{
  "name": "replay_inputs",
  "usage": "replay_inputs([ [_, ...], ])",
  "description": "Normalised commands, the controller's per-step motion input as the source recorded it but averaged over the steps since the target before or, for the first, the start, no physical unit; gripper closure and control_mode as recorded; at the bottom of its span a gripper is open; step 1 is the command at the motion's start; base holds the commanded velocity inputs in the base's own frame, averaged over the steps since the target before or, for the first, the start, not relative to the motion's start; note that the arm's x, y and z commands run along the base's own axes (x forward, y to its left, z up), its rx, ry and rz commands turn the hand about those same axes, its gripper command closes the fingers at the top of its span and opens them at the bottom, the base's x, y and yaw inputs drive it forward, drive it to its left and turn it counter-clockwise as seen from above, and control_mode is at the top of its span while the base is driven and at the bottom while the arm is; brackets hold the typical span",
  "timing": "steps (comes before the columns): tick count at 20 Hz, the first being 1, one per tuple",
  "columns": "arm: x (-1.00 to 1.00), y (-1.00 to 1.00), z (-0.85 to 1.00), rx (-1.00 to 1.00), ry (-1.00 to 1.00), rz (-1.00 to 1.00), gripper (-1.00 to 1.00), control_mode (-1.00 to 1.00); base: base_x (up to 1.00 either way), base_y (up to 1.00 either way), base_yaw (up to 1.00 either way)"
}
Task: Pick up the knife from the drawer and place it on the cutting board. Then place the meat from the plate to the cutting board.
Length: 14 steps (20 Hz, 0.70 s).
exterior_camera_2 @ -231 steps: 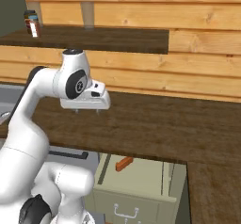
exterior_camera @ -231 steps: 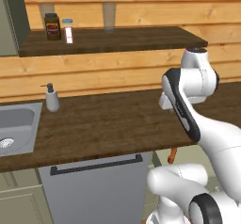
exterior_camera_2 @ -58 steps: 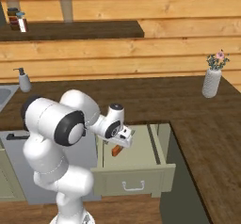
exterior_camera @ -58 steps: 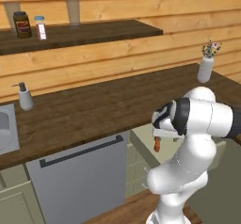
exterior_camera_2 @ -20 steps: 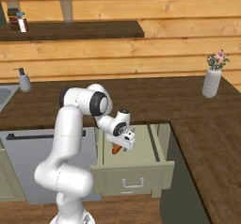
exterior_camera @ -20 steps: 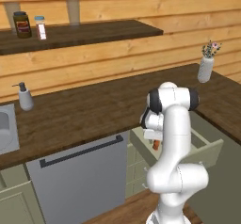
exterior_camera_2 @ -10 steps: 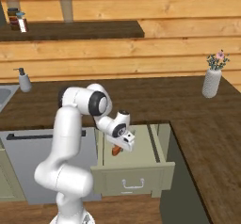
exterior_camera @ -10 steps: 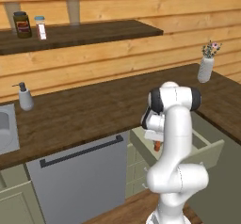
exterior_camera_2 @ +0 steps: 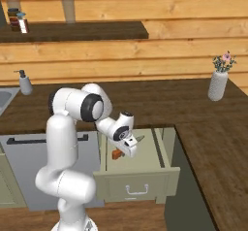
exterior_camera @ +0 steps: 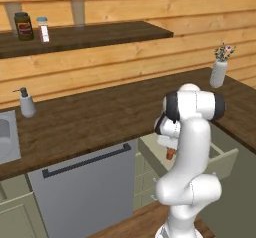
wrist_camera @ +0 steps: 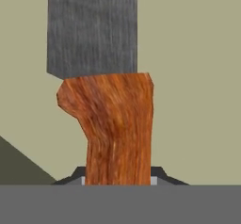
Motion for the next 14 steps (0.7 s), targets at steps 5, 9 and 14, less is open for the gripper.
replay_inputs([
  [5, -0.45, 0.0, 0.82, 0.0, 0.0, -0.12, 1.0, -1.0, 0.0, 0.0, 0.0],
  [9, -0.72, 0.08, 0.87, 0.0, 0.0, -0.02, 1.0, -1.0, 0.0, 0.0, 0.0],
  [14, -0.75, 0.3, 0.98, -0.03, -0.01, -0.02, 1.0, -1.0, 0.0, 0.0, 0.0],
])
